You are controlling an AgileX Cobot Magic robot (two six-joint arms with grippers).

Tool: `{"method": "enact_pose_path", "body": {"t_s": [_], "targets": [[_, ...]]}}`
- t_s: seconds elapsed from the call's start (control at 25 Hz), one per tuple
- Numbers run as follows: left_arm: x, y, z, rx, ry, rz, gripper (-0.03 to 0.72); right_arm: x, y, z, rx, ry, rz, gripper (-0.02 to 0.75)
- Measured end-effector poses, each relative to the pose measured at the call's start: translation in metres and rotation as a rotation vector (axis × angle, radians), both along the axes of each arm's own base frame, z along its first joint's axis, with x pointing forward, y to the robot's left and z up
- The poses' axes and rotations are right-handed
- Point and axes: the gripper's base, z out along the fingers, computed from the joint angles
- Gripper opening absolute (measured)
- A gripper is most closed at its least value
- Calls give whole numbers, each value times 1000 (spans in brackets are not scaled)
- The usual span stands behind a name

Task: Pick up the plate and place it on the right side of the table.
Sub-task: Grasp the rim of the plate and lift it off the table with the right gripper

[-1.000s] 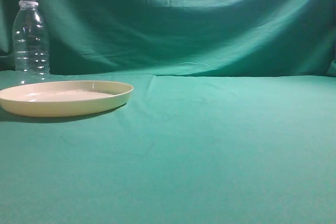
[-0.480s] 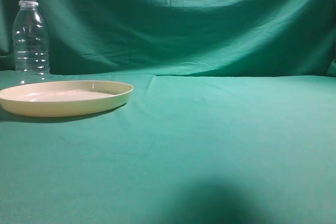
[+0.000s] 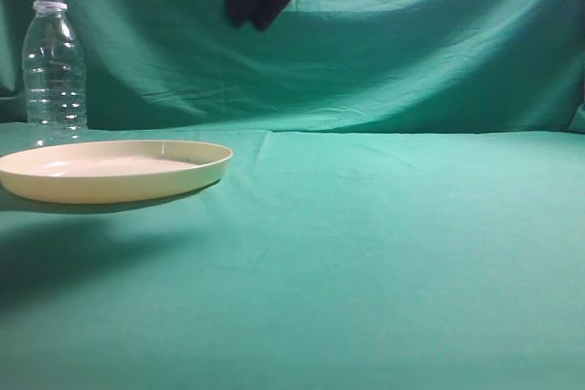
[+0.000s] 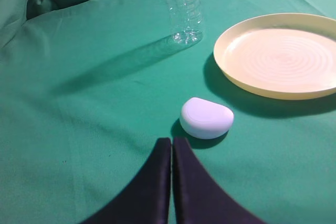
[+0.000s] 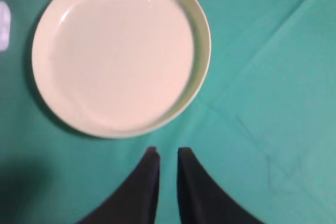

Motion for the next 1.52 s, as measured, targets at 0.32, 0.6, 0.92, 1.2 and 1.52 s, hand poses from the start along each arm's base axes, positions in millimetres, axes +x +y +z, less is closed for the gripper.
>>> {"method": "enact_pose_path", "body": {"t_s": [0.32,0.6,0.92,1.2,1.52], "targets": [[0,0,0,0,0,0,0,50,47,-46,57,66,-36,488],[0,0,0,0,0,0,0,78,70,-81,42,77,-36,524],[0,0,0,0,0,0,0,90,71,-110,-46,56,-63,524],[0,0,0,0,0,0,0,93,72,-118,-47,58,-83,468],[0,0,0,0,0,0,0,97,71,-118,-38,30,-106,67]]}}
